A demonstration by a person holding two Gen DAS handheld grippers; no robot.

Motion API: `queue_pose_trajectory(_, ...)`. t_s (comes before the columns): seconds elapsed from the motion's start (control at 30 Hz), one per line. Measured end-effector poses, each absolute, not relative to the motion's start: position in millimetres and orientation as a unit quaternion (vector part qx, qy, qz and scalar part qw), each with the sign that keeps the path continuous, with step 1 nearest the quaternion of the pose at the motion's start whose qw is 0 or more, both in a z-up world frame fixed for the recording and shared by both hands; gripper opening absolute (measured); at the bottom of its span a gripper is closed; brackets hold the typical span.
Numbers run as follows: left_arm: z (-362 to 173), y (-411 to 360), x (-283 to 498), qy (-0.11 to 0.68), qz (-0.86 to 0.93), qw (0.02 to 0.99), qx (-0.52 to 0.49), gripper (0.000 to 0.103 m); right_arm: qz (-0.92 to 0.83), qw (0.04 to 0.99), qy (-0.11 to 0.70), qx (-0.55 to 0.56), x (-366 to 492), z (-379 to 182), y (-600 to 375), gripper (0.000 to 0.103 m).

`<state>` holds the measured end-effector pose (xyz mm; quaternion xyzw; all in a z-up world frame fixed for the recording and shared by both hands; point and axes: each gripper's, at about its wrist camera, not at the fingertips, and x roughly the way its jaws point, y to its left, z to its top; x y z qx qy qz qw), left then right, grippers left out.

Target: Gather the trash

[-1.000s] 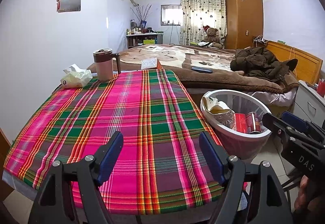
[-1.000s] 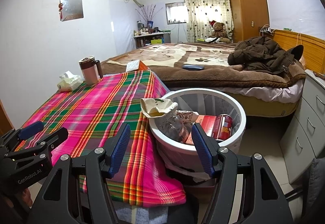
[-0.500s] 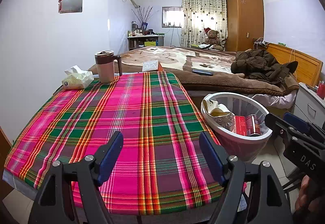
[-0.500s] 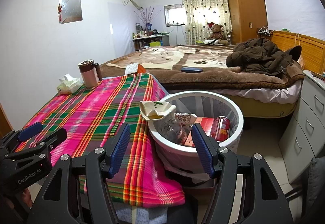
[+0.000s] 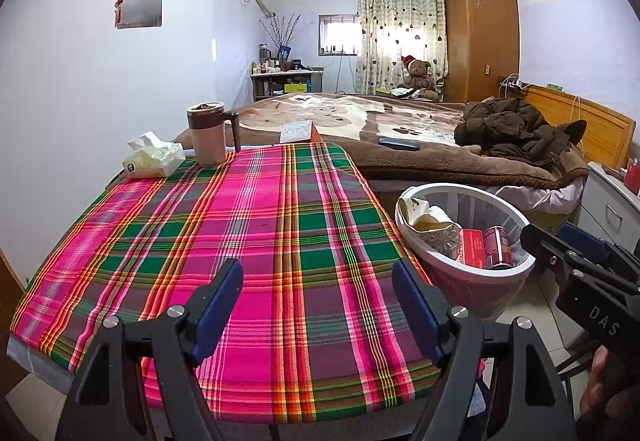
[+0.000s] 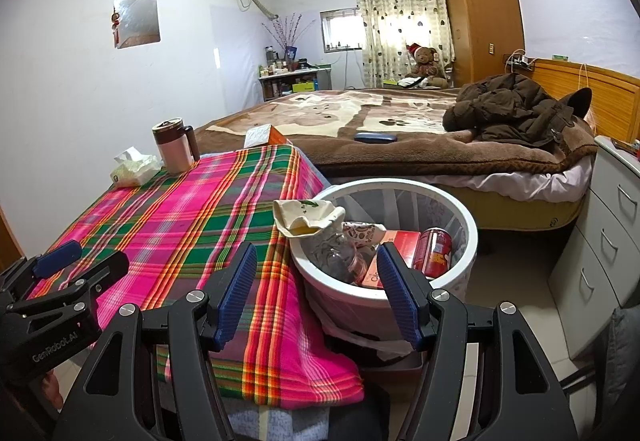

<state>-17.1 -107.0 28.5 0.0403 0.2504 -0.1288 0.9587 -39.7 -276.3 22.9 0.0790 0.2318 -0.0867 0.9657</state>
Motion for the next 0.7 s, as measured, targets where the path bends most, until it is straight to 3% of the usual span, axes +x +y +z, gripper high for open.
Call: queue_pose_trajectory(0.7, 30.6, -108.9, -19.5, 0.249, -0.130, 0.959, 0.040, 0.079, -0.088, 0.966, 0.231, 0.080, -39.5, 22.4, -276.2, 0.064)
